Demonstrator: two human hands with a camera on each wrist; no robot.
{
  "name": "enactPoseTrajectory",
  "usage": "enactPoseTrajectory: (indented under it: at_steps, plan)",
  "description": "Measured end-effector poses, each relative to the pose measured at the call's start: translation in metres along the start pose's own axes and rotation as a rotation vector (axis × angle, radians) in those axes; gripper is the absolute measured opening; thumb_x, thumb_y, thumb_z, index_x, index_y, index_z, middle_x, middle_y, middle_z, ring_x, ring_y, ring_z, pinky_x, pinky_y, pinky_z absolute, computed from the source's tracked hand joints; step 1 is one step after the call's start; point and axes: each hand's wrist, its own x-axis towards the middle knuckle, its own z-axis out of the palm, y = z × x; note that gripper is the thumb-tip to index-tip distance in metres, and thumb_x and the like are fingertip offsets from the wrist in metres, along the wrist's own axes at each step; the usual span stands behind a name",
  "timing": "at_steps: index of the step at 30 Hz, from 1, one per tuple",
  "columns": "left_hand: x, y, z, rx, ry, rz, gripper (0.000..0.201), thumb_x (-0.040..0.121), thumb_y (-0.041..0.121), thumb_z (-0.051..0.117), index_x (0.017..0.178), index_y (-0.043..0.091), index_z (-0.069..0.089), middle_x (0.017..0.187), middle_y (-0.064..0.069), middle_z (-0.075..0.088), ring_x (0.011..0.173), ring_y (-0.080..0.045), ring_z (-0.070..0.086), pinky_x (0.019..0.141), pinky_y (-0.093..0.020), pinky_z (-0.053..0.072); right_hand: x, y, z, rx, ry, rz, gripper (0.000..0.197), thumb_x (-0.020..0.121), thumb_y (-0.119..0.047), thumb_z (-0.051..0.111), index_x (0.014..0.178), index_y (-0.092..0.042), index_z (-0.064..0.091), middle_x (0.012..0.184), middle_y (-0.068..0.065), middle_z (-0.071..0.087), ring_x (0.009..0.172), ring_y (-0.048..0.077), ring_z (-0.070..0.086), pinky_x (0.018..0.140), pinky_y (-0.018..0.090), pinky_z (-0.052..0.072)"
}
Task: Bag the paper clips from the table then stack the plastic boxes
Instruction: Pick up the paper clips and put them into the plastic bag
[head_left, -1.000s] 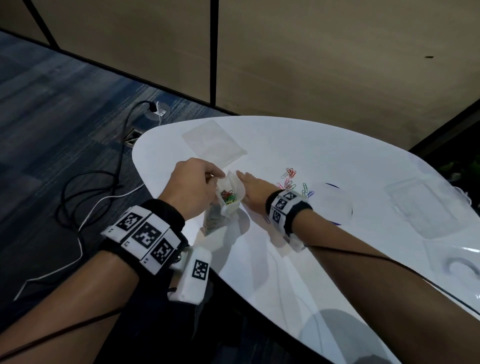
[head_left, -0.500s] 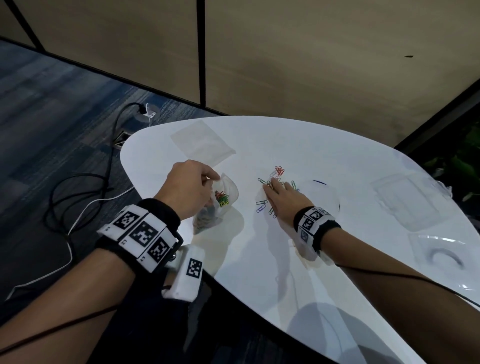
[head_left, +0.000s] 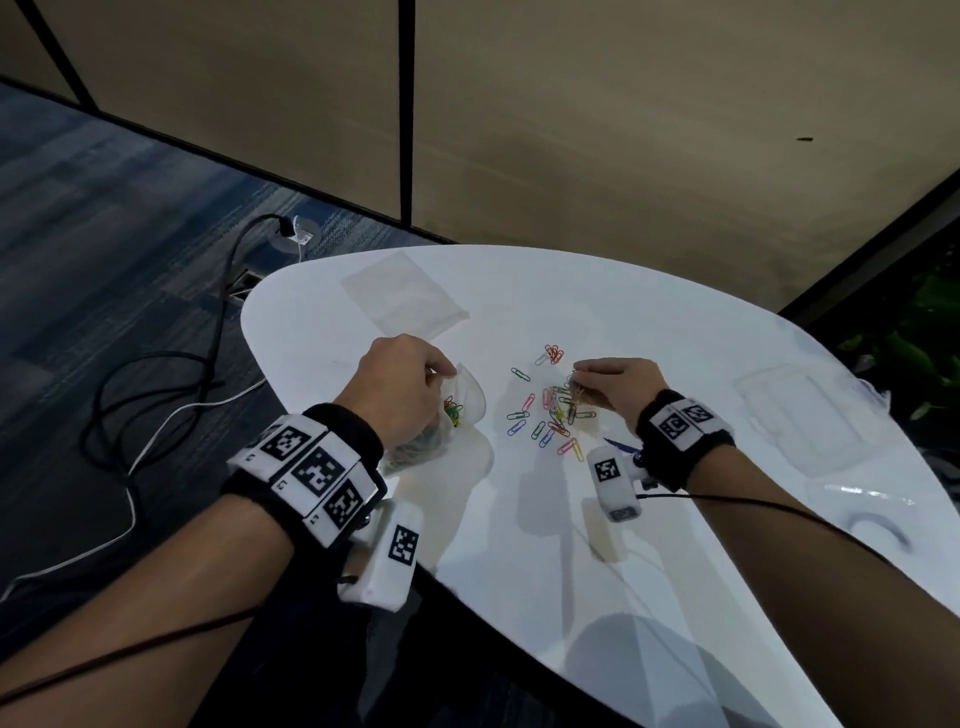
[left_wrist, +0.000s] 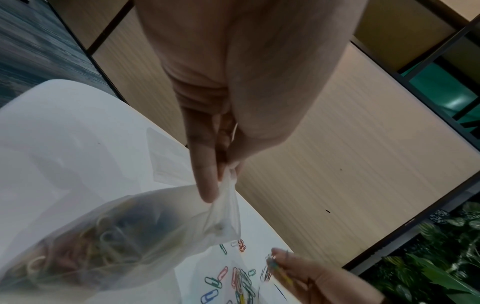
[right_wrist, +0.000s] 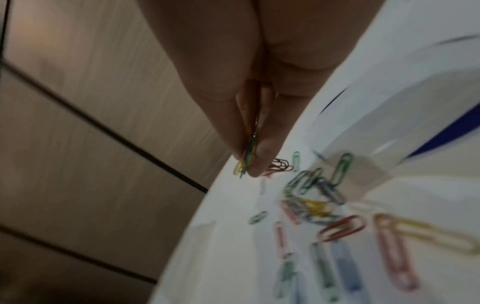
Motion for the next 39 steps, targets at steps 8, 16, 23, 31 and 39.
enactPoseTrajectory:
  at_steps: [8,16,23,31,39]
  plan:
    - [0.001,0.008,0.009,-0.017,0.016,-0.009,0.030,0.092,0.006,0.050,0.107,0.014,0.075,0.118,-0.008,0.070,0.111,-0.024,0.064,0.100,-0.033,0.051,-0.064,-0.044,0.030,0.498,-0.356,0.074,0.025,0.089,0.002,0.063,0.112,0.010,0.062,0.097,0.018,0.071,0.084,0.021,0.073,0.071,0.020,0.058]
    - [0.005,0.017,0.021,-0.085,0.036,0.008,0.024,0.092,0.010,0.055,0.103,0.013,0.076,0.113,-0.007,0.073,0.097,-0.025,0.070,0.095,-0.036,0.055,-0.086,-0.041,0.083,0.256,-0.288,0.051,0.014,0.089,0.001,0.064,0.099,0.011,0.066,0.085,0.021,0.068,0.068,0.021,0.069,0.064,0.022,0.060]
    - [0.000,0.023,0.027,-0.104,0.032,0.037,0.024,0.092,0.008,0.055,0.101,0.012,0.077,0.109,-0.009,0.074,0.103,-0.024,0.068,0.094,-0.031,0.054,-0.093,-0.039,0.089,-0.365,-0.303,-0.194,0.021,0.071,-0.001,0.059,0.079,-0.011,0.076,0.074,0.011,0.067,0.073,0.027,0.065,0.079,0.041,0.060]
    - [-0.002,0.024,0.024,-0.103,-0.006,0.052,0.025,0.094,0.008,0.054,0.104,0.011,0.076,0.107,-0.007,0.074,0.097,-0.022,0.069,0.092,-0.029,0.054,-0.094,-0.041,0.086,-0.867,-0.236,-0.533,0.021,0.081,-0.003,0.058,0.079,-0.010,0.077,0.073,0.006,0.070,0.069,0.022,0.062,0.064,0.025,0.047]
    - [-0.001,0.019,0.019,-0.107,0.000,0.046,0.025,0.094,0.008,0.053,0.108,0.009,0.074,0.107,-0.011,0.074,0.094,-0.027,0.072,0.095,-0.038,0.056,-0.087,-0.052,0.056,-0.454,-0.492,-0.440,0.022,0.084,0.003,0.060,0.089,-0.010,0.076,0.086,0.005,0.076,0.078,0.018,0.073,0.074,0.026,0.059]
